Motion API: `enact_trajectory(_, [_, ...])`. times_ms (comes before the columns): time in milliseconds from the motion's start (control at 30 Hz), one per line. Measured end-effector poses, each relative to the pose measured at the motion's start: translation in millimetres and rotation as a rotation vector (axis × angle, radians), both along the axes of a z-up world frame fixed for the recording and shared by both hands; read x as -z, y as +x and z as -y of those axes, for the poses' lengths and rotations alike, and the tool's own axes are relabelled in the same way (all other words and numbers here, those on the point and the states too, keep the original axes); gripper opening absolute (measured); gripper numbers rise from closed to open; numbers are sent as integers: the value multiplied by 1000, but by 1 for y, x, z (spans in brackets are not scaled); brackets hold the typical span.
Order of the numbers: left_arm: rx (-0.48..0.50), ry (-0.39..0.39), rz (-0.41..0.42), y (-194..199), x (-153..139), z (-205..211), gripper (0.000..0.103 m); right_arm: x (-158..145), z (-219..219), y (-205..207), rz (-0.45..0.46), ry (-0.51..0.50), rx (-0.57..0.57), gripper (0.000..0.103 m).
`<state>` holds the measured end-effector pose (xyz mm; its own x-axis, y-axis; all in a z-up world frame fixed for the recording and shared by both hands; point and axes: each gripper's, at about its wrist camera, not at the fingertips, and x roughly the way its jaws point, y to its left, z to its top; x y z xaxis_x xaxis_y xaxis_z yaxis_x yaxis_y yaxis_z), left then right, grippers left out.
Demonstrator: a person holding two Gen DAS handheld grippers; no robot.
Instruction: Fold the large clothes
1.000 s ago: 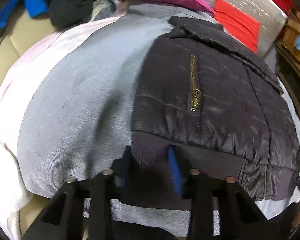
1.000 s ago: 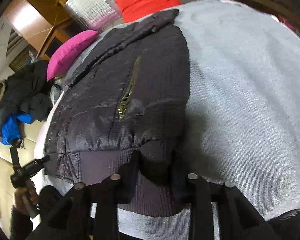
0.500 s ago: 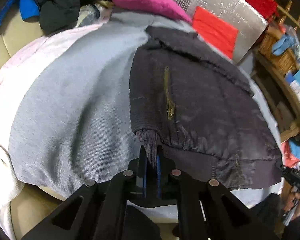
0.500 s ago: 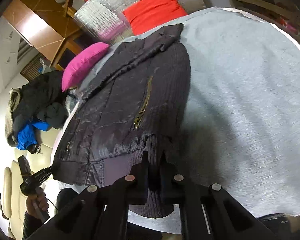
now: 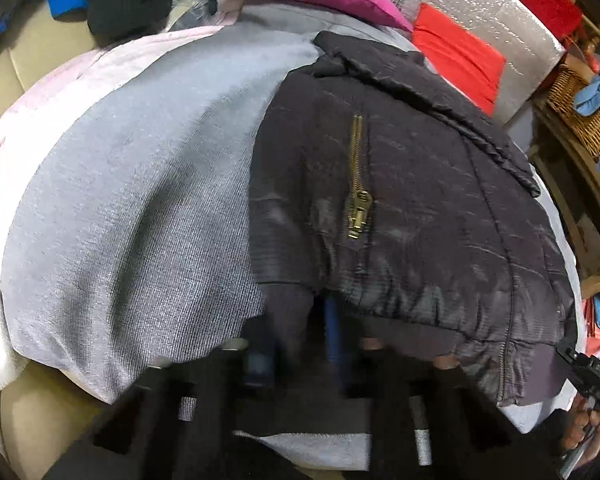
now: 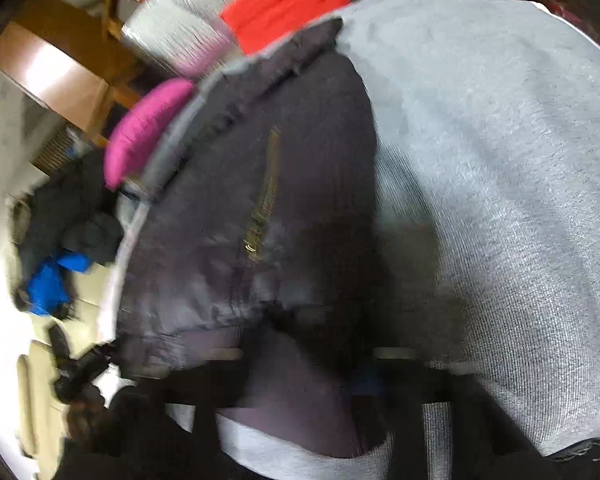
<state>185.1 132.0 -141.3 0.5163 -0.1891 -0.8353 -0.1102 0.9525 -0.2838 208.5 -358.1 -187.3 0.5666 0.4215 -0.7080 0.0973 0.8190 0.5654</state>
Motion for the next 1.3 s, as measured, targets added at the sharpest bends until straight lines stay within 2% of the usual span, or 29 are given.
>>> enact_trajectory(133, [10, -63, 45, -18, -20, -14, 8, -14, -1, -8, 22, -22, -27, 13])
enact_trajectory(267, [20, -80, 82, -44, -33, -19, 8, -28, -1, -22, 39, -48, -48, 11])
enact_trajectory(433, [13, -114, 63, -65, -24, -22, 8, -19, 2, -55, 6, -42, -52, 11])
enact_trajectory(567, [33, -94, 54, -70, -16, -21, 8, -11, 5, -79, 5, -3, -65, 12])
enact_trajectory(600, [30, -99, 49, -66, -14, -22, 9, -8, 7, -80, 1, 14, -58, 16])
enact_trajectory(667, [22, -119, 28, -57, -12, -23, 10, -4, 9, -77, 0, 56, -37, 18])
enact_trajectory(733, [15, -105, 11, -47, -9, -20, 19, -3, 7, -73, 5, 60, -24, 26])
enact_trajectory(767, [9, -103, 10, -44, -8, -18, 25, -2, 5, -71, 11, 53, -23, 37])
enact_trajectory(800, [5, -103, 14, -42, -7, -14, 40, 0, 2, -68, 7, 47, -22, 57])
enact_trajectory(833, [4, -100, 14, -37, -5, -11, 52, 1, 1, -66, 6, 48, -14, 65])
enact_trajectory(867, [0, -86, 18, -32, -3, -8, 52, 4, 0, -64, 6, 49, 1, 70])
enact_trajectory(933, [7, -70, 20, -30, 1, -2, 52, 9, 3, -62, -5, 58, 1, 70])
enact_trajectory(967, [10, -57, 13, -28, 2, 0, 50, 10, 3, -62, -7, 64, -5, 66])
enact_trajectory(1000, [13, -38, 7, -28, 2, -2, 30, 11, 1, -61, -13, 48, -10, 47])
enact_trajectory(1033, [12, -18, 0, -26, 2, -1, 22, 13, 1, -61, -28, 25, -14, 32])
enact_trajectory(1100, [14, -58, 5, -30, 1, -11, 19, 14, 9, -64, -30, 58, -24, 19])
enact_trajectory(1167, [22, -96, 21, -36, -6, -18, 17, 10, 10, -66, -23, 66, -39, 15])
enact_trajectory(1300, [47, -123, 66, -52, -25, -22, 17, -4, 14, -74, 3, 97, -54, 13])
